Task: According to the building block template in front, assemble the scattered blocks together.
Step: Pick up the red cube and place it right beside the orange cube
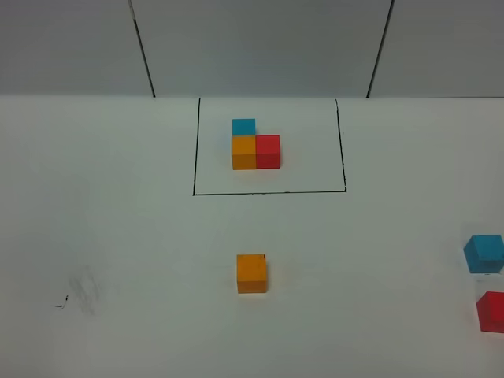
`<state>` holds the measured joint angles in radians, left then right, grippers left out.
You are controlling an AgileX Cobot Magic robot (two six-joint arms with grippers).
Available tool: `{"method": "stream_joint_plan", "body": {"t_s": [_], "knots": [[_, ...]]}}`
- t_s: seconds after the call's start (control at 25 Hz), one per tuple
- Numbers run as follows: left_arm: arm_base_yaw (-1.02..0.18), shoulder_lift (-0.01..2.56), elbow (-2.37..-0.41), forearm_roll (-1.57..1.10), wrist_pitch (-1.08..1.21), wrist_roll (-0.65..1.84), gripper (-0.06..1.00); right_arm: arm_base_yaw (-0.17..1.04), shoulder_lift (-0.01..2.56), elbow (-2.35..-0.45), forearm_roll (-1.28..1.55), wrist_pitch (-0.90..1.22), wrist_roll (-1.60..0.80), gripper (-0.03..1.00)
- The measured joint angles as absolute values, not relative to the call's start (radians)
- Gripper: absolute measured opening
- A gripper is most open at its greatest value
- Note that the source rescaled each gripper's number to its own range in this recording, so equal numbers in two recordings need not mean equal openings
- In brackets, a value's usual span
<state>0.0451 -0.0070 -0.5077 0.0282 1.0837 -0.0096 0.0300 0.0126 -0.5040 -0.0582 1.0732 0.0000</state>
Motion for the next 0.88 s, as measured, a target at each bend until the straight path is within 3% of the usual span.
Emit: {"method": "stream_joint_plan", "body": {"t_s": [0.88], "knots": [[0.046, -0.007, -0.507, 0.028, 1.084, -0.01, 0.65, 0.03, 0.013, -0.504, -0.059, 1.073, 0.0, 0.0]]}}
